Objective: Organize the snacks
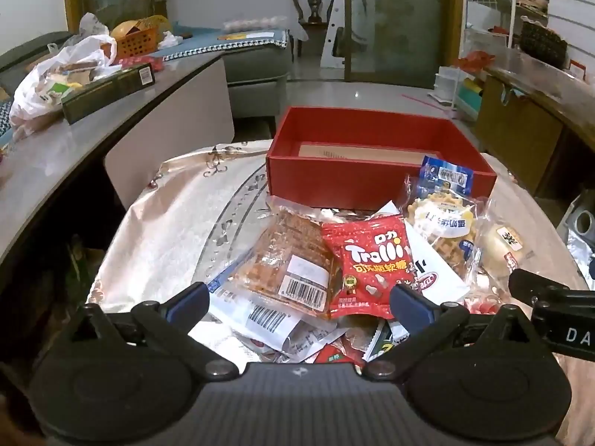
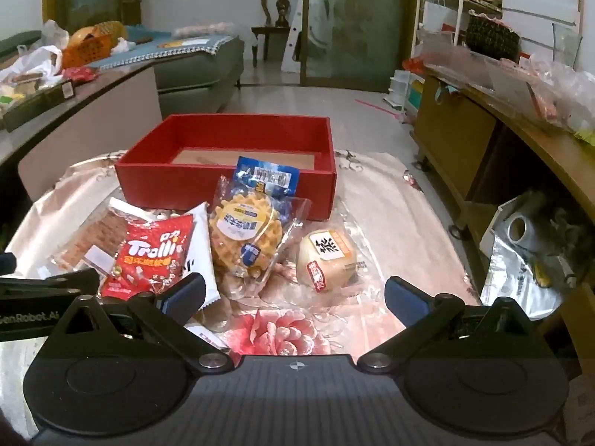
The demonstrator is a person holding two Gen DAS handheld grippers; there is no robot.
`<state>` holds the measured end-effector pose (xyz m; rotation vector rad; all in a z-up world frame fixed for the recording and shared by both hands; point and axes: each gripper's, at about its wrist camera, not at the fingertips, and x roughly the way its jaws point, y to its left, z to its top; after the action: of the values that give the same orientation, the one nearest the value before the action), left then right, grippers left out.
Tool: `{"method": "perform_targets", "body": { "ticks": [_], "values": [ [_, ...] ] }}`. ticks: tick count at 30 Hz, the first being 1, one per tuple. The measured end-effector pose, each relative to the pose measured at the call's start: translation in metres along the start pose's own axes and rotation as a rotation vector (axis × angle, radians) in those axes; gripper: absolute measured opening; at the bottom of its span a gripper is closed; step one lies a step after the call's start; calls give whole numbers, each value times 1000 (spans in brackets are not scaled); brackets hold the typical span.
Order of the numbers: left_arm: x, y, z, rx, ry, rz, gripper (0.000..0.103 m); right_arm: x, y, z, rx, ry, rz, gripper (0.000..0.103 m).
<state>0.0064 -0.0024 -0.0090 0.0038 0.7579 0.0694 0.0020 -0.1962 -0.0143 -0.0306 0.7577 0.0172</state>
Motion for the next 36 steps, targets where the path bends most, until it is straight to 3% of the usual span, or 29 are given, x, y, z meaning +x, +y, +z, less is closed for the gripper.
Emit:
{"method": "perform_targets", "body": {
  "ticks": [36],
  "values": [
    [3, -6, -4, 29, 26, 15, 98, 6, 3, -1, -9, 54, 15, 103]
  ]
}}
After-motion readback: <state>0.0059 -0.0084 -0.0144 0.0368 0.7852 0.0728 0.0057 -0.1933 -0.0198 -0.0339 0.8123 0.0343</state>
